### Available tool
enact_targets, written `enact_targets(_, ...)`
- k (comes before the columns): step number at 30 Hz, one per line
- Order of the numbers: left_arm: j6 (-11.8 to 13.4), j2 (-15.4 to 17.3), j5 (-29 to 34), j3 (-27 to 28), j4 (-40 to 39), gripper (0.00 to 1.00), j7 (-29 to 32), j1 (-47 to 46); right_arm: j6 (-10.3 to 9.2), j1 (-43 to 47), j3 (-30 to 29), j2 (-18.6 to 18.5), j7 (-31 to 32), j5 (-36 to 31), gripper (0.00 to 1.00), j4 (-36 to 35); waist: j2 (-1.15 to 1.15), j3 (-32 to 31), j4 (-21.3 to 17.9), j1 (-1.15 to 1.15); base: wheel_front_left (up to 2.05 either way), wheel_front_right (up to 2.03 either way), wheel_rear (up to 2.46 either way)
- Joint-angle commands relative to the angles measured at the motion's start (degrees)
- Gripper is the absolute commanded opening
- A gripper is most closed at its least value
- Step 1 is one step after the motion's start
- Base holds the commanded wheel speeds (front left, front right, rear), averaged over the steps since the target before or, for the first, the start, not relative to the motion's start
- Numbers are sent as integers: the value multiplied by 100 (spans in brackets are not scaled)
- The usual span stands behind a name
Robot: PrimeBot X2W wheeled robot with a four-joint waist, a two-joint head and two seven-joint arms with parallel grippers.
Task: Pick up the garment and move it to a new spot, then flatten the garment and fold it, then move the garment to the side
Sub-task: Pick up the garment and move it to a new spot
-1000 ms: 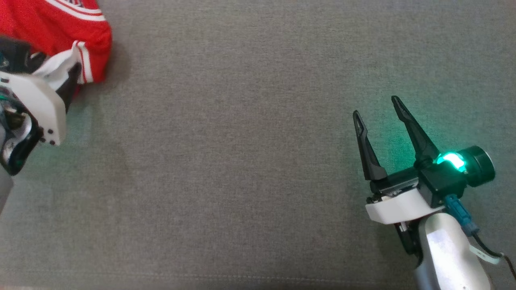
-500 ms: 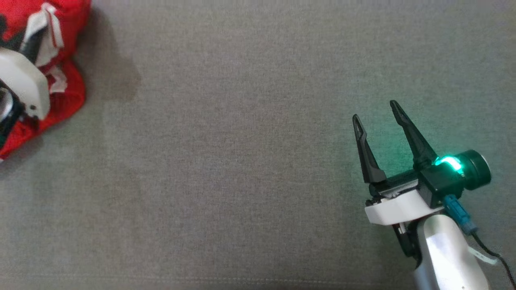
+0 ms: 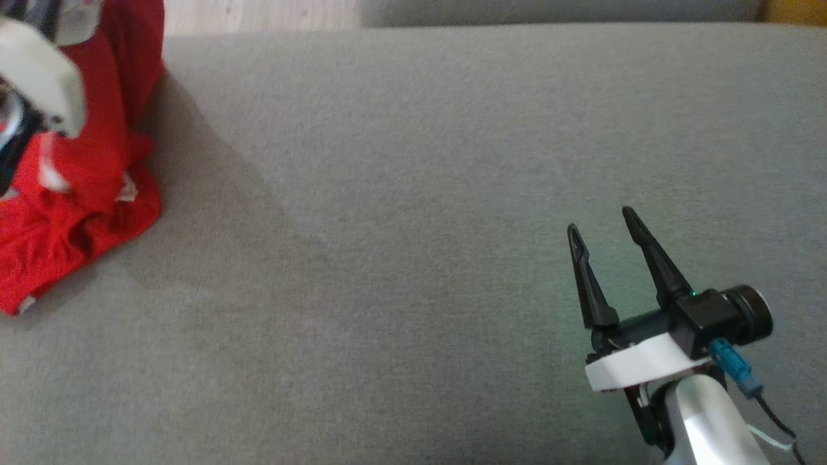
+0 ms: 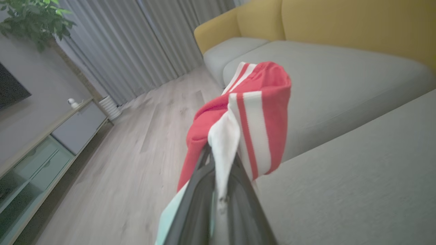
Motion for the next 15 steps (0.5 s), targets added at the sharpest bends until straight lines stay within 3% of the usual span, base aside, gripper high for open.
enact_targets(1, 1, 104, 34, 198, -234, 0, -11, -447, 44, -43, 131, -19, -69, 54, 100, -144, 0, -268, -202, 1, 0, 0, 0)
enact_targets(8, 13, -696, -293, 209, -772, 0, -18, -679, 44, 34, 142, -19, -129, 243, 100, 0, 0, -608, -599, 1, 0, 0, 0)
enact_targets(15, 242, -1714, -1007, 358, -1311, 0, 66, -536, 44, 79, 66, -19, -163, 360, 100, 69, 0, -602, -888, 1, 0, 0, 0)
